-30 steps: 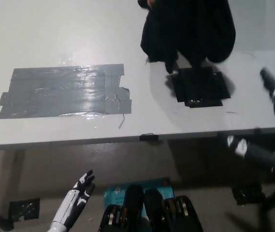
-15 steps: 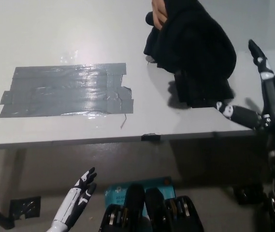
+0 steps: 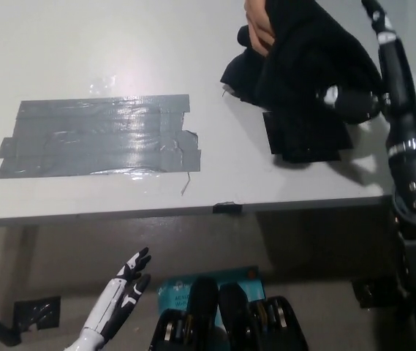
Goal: A person hands a black t-shirt to the robot and rhe robot picks it up with its right hand and places it on the black spot on the desk infron tof it
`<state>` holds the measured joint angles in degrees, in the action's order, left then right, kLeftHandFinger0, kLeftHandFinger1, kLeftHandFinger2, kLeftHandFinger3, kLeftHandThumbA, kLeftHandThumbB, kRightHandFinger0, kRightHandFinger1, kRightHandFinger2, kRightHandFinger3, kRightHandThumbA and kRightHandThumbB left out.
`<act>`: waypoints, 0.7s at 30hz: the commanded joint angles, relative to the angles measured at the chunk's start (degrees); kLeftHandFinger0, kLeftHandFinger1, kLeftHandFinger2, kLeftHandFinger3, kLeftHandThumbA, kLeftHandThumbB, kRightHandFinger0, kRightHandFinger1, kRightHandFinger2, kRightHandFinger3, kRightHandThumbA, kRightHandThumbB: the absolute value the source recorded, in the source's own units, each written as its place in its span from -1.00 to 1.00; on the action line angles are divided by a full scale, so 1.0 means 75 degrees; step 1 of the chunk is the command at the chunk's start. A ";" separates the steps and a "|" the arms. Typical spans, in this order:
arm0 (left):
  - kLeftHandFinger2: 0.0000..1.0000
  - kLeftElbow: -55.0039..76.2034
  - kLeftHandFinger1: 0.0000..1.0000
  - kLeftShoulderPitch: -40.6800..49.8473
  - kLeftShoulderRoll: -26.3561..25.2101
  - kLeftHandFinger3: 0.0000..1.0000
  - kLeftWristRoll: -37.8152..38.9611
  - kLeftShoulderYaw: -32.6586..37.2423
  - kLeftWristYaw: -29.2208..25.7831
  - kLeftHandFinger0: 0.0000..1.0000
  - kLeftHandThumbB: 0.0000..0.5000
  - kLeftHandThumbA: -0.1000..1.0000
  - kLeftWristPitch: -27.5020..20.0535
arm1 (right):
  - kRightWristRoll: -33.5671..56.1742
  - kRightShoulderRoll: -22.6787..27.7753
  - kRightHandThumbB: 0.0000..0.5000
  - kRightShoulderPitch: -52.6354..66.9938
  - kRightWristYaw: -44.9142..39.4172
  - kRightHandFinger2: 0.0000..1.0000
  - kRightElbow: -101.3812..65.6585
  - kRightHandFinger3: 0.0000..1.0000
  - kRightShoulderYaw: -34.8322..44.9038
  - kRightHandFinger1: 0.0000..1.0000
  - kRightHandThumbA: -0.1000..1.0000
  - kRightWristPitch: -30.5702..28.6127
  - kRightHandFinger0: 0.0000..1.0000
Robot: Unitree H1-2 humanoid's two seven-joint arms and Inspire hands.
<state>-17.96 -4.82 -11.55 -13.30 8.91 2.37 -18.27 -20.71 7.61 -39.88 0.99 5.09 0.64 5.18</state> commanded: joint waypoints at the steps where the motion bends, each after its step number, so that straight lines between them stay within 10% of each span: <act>1: 1.00 0.0050 1.00 -0.0115 -0.0095 1.00 -0.0145 0.0027 -0.0015 1.00 1.00 1.00 -0.0334 | -0.0181 0.0056 0.78 -0.0751 0.0323 1.00 0.0228 1.00 -0.0146 1.00 1.00 -0.0298 1.00; 6: 1.00 0.0045 1.00 -0.0137 -0.0076 1.00 -0.0162 0.0034 -0.0026 1.00 1.00 1.00 -0.0390 | -0.0686 0.0198 0.82 -0.1320 0.0573 1.00 0.0997 1.00 -0.0535 1.00 0.92 -0.0551 1.00; 9: 1.00 0.0043 1.00 -0.0157 -0.0082 1.00 -0.0193 0.0032 -0.0023 1.00 1.00 1.00 -0.0408 | -0.0817 0.0279 0.78 -0.1502 0.0796 1.00 0.1360 1.00 -0.0668 1.00 0.46 -0.0753 1.00; 10: 1.00 0.0064 1.00 -0.0159 -0.0091 1.00 -0.0245 0.0032 -0.0040 1.00 1.00 1.00 -0.0394 | -0.1034 0.0350 0.33 -0.1714 0.1044 0.57 0.1824 0.89 -0.0778 0.72 -0.43 -0.0884 0.86; 11: 1.00 0.0080 1.00 -0.0154 -0.0098 1.00 -0.0264 0.0030 -0.0041 1.00 1.00 1.00 -0.0384 | -0.1177 0.0387 0.39 -0.1798 0.1192 0.47 0.2034 0.66 -0.0850 0.34 -0.57 -0.0921 0.31; 12: 1.00 0.0113 1.00 -0.0138 -0.0109 1.00 -0.0222 0.0024 0.0005 1.00 1.00 1.00 -0.0349 | -0.1629 0.0445 0.14 -0.1903 0.1629 -0.09 0.2386 -0.11 -0.1029 -0.32 -0.98 -0.0848 -0.59; 13: 1.00 0.0120 1.00 -0.0148 -0.0101 1.00 -0.0151 0.0012 0.0048 1.00 1.00 1.00 -0.0334 | -0.1900 0.0529 -0.08 -0.1987 0.1956 -0.26 0.2712 -0.25 -0.1185 -0.63 -1.00 -0.0949 -0.97; 16: 1.00 0.0190 1.00 -0.0175 -0.0109 1.00 -0.0290 0.0034 0.0005 1.00 1.00 1.00 -0.0266 | -0.1635 0.0648 -0.31 -0.2016 0.1738 0.47 0.3061 0.70 -0.1257 -0.36 -1.00 -0.1118 -1.00; 21: 1.00 0.0147 1.00 -0.0241 -0.0113 1.00 -0.0372 0.0027 -0.0031 1.00 1.00 1.00 -0.0292 | -0.1331 0.0704 -0.39 -0.1950 0.1805 0.68 0.3273 0.92 -0.1251 -0.09 -1.00 -0.1613 -0.99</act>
<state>-17.99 -5.44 -11.58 -15.01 9.01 2.38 -18.91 -29.85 11.59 -51.35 10.17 28.74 -8.68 -1.01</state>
